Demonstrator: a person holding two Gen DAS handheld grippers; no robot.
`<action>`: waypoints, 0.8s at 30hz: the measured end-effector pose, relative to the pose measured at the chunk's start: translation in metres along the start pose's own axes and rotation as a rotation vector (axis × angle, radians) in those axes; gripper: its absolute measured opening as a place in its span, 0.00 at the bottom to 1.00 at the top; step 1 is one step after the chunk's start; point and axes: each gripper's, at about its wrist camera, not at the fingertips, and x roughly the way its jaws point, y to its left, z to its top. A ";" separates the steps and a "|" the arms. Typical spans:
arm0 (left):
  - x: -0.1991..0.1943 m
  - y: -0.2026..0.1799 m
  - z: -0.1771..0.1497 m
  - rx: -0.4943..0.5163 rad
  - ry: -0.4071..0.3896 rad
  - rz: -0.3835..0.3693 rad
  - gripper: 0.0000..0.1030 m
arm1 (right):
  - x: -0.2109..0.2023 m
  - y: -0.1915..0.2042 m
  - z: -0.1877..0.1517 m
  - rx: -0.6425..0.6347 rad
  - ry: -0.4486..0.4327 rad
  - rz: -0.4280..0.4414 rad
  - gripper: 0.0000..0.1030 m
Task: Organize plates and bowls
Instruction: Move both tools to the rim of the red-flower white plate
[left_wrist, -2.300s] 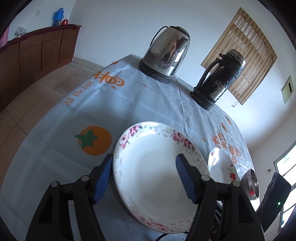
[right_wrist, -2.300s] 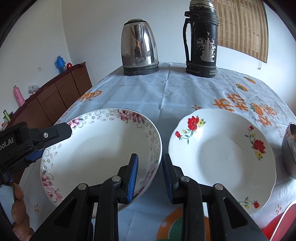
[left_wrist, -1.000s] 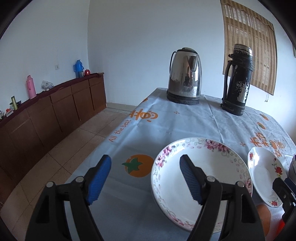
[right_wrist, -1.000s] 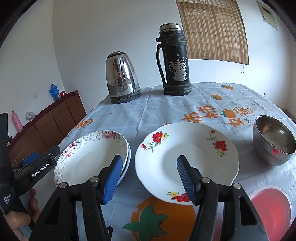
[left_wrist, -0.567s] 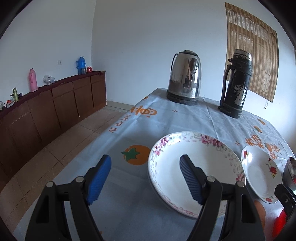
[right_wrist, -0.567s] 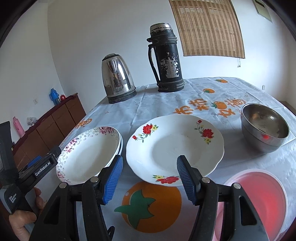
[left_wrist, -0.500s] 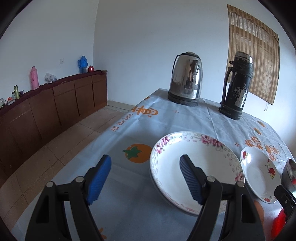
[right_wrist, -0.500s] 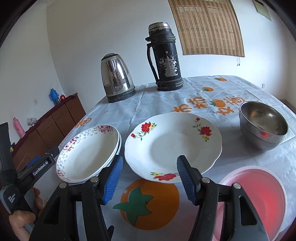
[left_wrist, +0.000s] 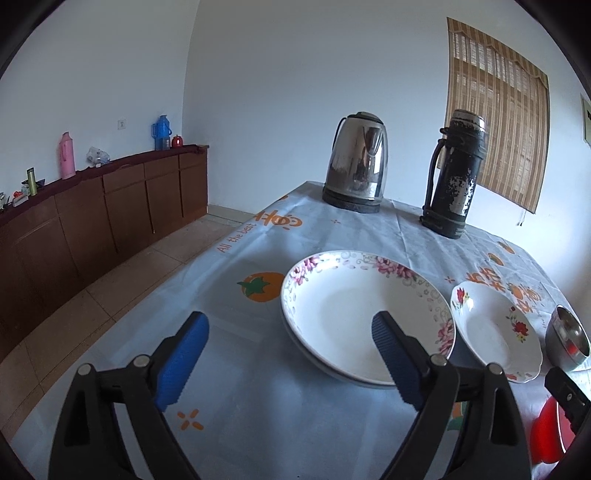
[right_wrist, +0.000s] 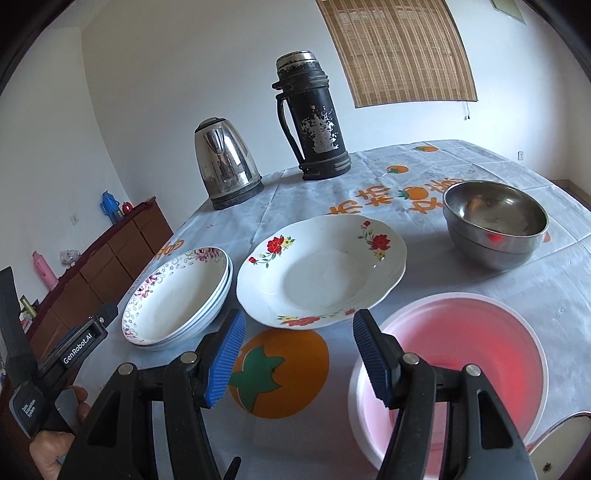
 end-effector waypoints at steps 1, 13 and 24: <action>-0.001 -0.001 -0.001 -0.001 0.004 -0.001 0.89 | -0.003 0.000 -0.001 -0.003 -0.003 -0.003 0.61; -0.018 -0.040 -0.024 0.050 0.079 -0.022 0.88 | -0.033 -0.001 -0.004 -0.062 -0.004 0.006 0.61; -0.026 -0.090 -0.037 0.040 0.214 -0.136 0.73 | -0.052 -0.034 0.013 -0.058 0.134 0.030 0.61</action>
